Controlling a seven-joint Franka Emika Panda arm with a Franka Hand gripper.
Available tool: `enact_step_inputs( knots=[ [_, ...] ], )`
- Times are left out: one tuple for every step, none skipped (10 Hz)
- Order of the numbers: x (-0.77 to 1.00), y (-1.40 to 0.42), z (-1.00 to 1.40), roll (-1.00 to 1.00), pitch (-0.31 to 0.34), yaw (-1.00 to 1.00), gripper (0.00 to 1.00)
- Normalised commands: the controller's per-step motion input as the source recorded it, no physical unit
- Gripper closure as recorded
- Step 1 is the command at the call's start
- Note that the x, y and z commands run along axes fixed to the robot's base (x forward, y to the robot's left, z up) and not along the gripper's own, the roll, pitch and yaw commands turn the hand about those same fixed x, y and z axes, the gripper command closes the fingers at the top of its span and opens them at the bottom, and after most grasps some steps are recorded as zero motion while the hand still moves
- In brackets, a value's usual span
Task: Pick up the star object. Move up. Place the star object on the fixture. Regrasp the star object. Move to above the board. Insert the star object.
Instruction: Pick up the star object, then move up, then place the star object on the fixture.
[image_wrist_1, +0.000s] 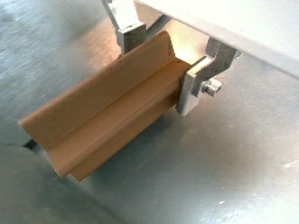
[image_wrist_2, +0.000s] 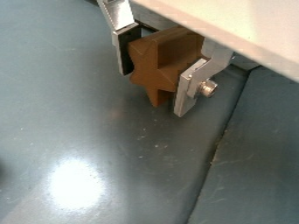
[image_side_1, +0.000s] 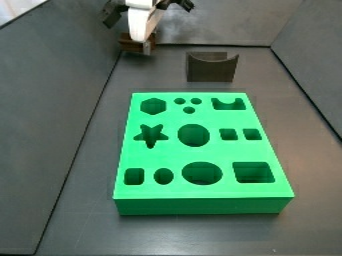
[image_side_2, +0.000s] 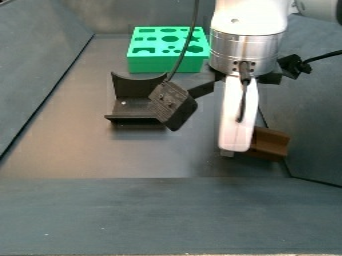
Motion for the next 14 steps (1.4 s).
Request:
enact_step_inputs(
  knots=[
    [0.00, 0.00, 0.00, 0.00, 0.000, 0.00, 1.00],
    [0.00, 0.00, 0.83, 0.00, 0.000, 0.00, 1.00],
    [0.01, -0.02, 0.79, 0.01, -0.005, -0.03, 1.00],
    [-0.01, -0.02, 0.68, 0.02, 0.009, -0.04, 1.00],
    [-0.02, -0.01, 0.51, 0.05, 0.031, -0.04, 1.00],
    [-0.02, 0.00, 0.38, 0.06, 0.052, -0.04, 1.00],
    [-0.02, 0.00, 0.20, 0.08, 0.074, -0.03, 1.00],
    [0.00, 0.00, 1.00, 0.00, 0.000, 0.00, 1.00],
    [0.00, 0.00, 1.00, 0.01, 0.016, 0.01, 1.00],
    [-0.01, 0.00, 1.00, 0.02, 0.026, 0.00, 1.00],
    [-0.02, 0.00, 1.00, 0.04, 0.045, -0.01, 1.00],
    [-0.02, 0.00, 1.00, 0.05, 0.057, 0.00, 1.00],
    [-0.03, -0.01, 1.00, 0.07, 0.067, 0.01, 1.00],
    [-0.03, -0.01, 0.99, 0.07, 0.073, 0.01, 1.00]
  ],
)
